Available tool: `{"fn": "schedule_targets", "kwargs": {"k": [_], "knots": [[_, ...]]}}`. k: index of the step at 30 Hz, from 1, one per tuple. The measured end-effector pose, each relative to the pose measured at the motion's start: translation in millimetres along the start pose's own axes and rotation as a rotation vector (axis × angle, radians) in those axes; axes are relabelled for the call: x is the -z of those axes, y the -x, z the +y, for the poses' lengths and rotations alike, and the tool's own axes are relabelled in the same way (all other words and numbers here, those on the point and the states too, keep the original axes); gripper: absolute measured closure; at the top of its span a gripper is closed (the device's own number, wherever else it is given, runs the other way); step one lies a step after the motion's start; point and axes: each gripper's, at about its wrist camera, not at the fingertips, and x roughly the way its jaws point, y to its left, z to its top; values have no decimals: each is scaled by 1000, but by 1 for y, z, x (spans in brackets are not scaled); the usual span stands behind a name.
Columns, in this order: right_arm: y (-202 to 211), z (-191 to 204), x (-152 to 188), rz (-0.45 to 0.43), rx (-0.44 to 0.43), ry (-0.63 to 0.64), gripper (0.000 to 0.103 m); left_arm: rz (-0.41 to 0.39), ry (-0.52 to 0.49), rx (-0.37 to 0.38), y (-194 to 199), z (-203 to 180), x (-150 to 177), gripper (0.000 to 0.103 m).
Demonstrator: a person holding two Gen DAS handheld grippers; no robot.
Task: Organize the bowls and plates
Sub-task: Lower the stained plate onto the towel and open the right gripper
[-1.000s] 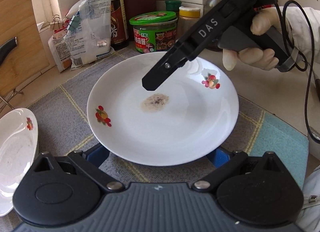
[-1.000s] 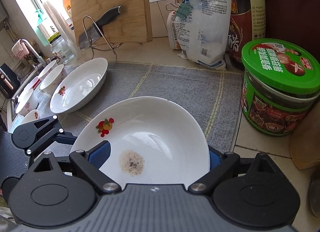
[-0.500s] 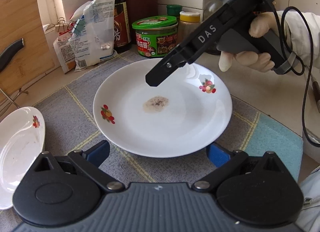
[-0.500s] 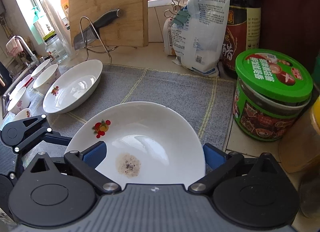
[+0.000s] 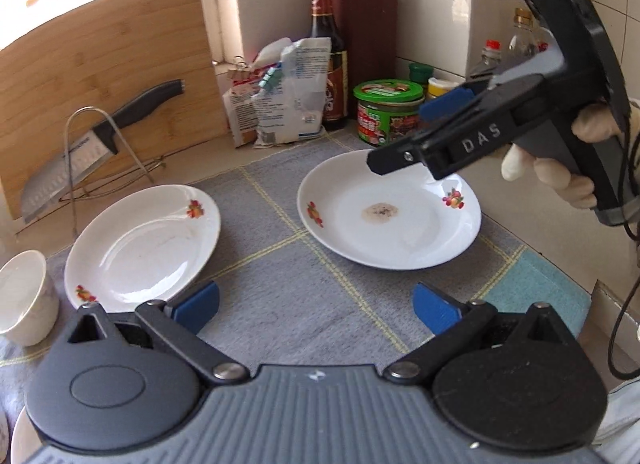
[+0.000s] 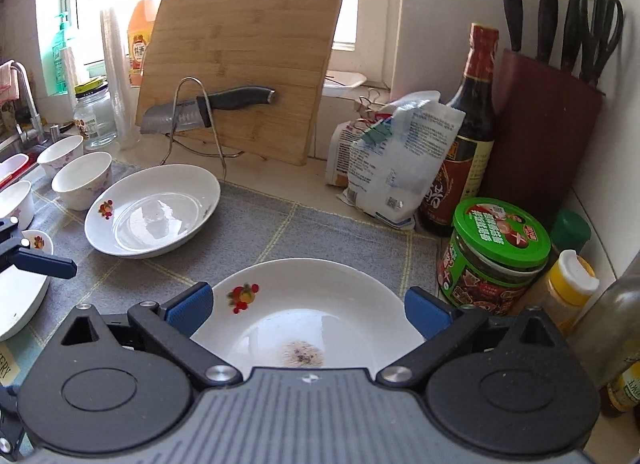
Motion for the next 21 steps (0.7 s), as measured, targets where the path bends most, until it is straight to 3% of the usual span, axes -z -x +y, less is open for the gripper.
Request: {"fn": "schedule_targets", "kwargs": {"k": [6,12,21], "knots": [[13,54,8,21,-15,-46,0,-23,86,-36,42,31,26,1],[20,102,17,47,-22,-68,0,13,114,-58,68,54,55,1],[22,160,26,74,-28,-91,0,-15,153,-95,98,81,78,1]]}}
